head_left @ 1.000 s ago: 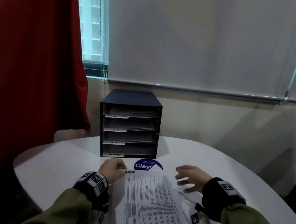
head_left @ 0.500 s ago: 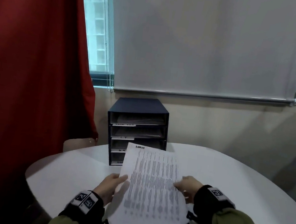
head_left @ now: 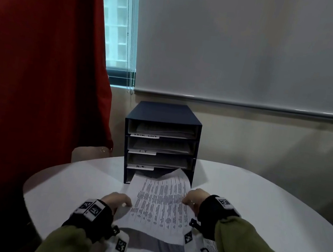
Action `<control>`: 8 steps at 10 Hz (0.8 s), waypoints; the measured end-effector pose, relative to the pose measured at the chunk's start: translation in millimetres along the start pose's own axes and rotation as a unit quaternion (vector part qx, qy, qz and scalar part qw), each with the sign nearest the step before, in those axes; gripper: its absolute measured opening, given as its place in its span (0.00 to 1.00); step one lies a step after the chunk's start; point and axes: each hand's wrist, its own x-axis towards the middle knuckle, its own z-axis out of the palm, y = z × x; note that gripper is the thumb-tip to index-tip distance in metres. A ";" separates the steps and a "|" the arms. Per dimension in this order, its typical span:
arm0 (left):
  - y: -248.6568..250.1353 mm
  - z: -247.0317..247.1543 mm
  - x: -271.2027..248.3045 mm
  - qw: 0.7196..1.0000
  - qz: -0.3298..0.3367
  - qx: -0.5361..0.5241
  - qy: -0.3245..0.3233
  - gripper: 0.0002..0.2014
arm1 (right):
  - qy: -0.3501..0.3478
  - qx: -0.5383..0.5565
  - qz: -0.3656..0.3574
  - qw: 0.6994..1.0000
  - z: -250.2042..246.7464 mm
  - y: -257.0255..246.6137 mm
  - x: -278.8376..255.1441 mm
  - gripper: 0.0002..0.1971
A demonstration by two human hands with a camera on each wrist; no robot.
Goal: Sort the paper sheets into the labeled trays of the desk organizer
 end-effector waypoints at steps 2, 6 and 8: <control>17.5 -11.7 37.7 0.998 0.014 0.062 0.015 0.20 | 0.009 0.100 0.061 0.993 -1.6 12.9 14.2 0.10; -0.3 -34.2 47.3 0.999 -0.036 -0.003 -0.035 0.05 | -0.104 0.110 0.109 0.982 6.5 13.1 23.8 0.07; -11.8 -31.0 32.8 0.997 -0.035 -0.066 -0.011 0.07 | -0.005 0.108 0.099 0.989 12.8 5.3 8.7 0.11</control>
